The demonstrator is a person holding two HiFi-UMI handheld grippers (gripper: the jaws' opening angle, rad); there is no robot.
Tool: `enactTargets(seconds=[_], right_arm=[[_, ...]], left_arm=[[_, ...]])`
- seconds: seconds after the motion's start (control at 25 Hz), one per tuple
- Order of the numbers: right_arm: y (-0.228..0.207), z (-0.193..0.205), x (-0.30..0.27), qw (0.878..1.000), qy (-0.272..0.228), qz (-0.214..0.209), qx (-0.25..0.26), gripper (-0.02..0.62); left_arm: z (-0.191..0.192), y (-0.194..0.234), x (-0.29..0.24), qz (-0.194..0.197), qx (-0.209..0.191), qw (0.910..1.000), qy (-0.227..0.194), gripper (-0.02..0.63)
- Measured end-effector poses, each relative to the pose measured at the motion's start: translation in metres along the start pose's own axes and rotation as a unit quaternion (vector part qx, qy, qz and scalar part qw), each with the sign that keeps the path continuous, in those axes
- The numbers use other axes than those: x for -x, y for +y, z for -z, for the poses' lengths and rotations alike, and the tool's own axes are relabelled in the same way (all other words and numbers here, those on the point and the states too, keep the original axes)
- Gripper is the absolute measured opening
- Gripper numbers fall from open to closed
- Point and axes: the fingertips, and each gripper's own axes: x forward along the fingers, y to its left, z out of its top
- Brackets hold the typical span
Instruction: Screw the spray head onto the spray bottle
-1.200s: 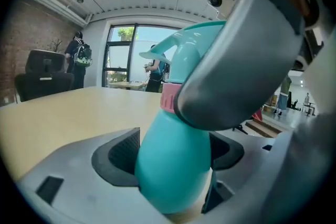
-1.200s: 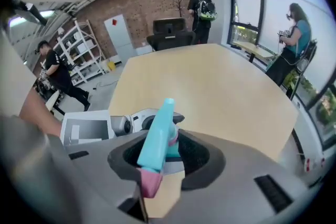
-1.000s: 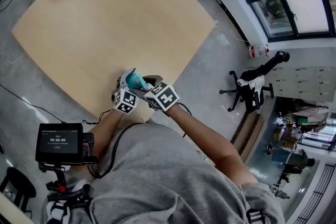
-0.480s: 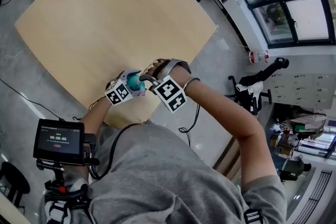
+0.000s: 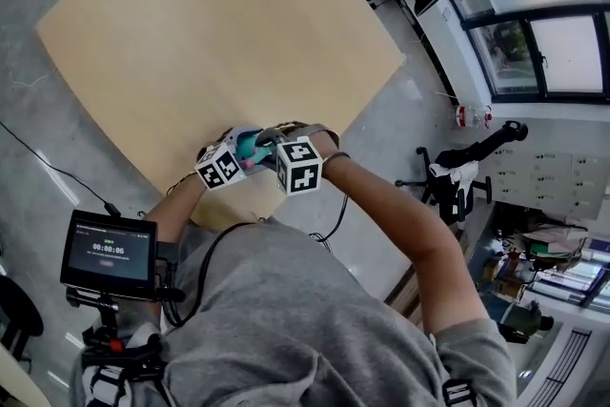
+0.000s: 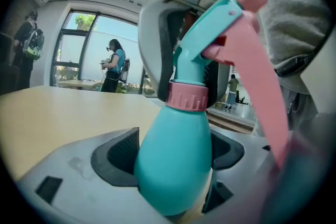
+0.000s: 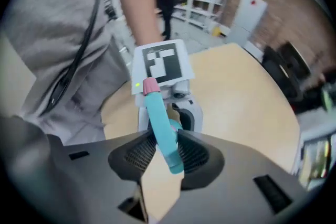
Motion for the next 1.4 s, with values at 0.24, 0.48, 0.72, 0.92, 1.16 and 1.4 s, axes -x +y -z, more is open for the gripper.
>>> enactTargets(seconds=[0.24,0.48,0.72,0.92,1.16,1.4], right_arm=[[0.000,0.011,0.015,0.872,-0.142,0.139,-0.446,0.130],[0.004,0.006,0.010,0.775,-0.170,0.205,-0.573,0.132],[0.008,0.003,0.010,0.830,-0.159,0.157,-0.512,0.141],[0.011,-0.003,0.058,0.948,-0.123,0.142,-0.255,0.164],[0.031,-0.008,0.067,0.956,0.055,0.095,0.270,0.164],[0.009,-0.016,0.041,0.889,0.097,0.075,0.442,0.184]], left_arm=[[-0.009,0.003,0.002,-0.143,0.035,0.9886,-0.034,0.357],[0.004,0.005,0.008,-0.235,0.050,0.9707,-0.009,0.357],[0.007,0.002,0.000,-0.177,0.047,0.9831,-0.008,0.357],[0.008,-0.007,-0.006,-0.055,0.009,0.9984,0.009,0.357],[0.018,-0.016,-0.004,0.070,-0.022,0.9963,0.046,0.364],[0.016,-0.008,0.010,0.099,-0.003,0.9938,0.051,0.373]])
